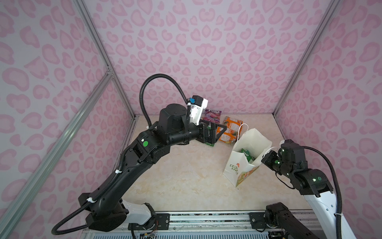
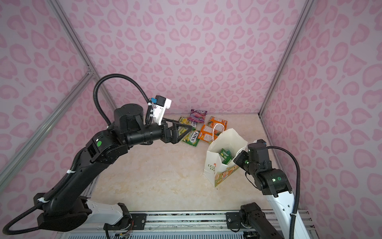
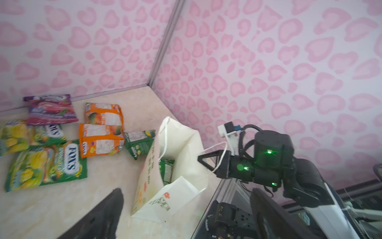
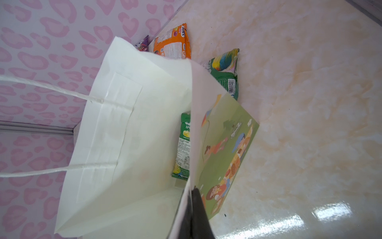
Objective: Place the snacks into the paper bag
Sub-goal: Pick up the snack from the top-center of the table.
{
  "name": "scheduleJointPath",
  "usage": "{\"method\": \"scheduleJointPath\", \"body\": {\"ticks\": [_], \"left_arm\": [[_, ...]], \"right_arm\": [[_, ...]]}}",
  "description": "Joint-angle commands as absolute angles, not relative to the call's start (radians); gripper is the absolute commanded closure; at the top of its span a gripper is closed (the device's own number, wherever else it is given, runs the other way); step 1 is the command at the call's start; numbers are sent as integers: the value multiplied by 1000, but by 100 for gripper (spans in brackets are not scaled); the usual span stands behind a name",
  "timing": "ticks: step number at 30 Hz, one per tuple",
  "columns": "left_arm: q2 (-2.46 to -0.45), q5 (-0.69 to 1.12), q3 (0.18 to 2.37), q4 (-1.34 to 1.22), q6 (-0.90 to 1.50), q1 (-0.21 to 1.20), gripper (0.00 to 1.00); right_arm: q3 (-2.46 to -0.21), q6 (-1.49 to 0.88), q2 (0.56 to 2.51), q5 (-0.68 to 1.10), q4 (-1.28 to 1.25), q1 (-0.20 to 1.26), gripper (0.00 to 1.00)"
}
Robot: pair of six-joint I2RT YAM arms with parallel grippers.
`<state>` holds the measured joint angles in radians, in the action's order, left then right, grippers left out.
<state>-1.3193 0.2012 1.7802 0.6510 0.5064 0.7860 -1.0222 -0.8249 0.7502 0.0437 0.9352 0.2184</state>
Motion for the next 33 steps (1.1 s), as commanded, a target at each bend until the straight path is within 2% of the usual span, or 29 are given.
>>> {"method": "scheduleJointPath", "body": {"ticks": [1, 7, 11, 15, 20, 28, 33], "left_arm": [[-1240, 239, 1656, 566, 580, 669, 2], [-1202, 267, 1435, 526, 630, 501, 2], [-1260, 322, 1322, 469, 646, 429, 2], [-1378, 290, 1291, 429, 627, 396, 2], [-1604, 287, 1339, 389, 592, 362, 2], [-1939, 313, 1541, 301, 529, 324, 2], [-2105, 404, 1647, 246, 552, 292, 2]], "right_arm": [[-1013, -804, 741, 9, 911, 217, 100], [-999, -807, 750, 27, 897, 217, 100], [-991, -807, 756, 46, 877, 216, 100], [-978, -807, 757, 61, 856, 218, 100], [-981, -801, 761, 83, 848, 218, 100], [-968, -805, 758, 122, 828, 217, 100], [-963, -802, 755, 130, 828, 217, 100]]}}
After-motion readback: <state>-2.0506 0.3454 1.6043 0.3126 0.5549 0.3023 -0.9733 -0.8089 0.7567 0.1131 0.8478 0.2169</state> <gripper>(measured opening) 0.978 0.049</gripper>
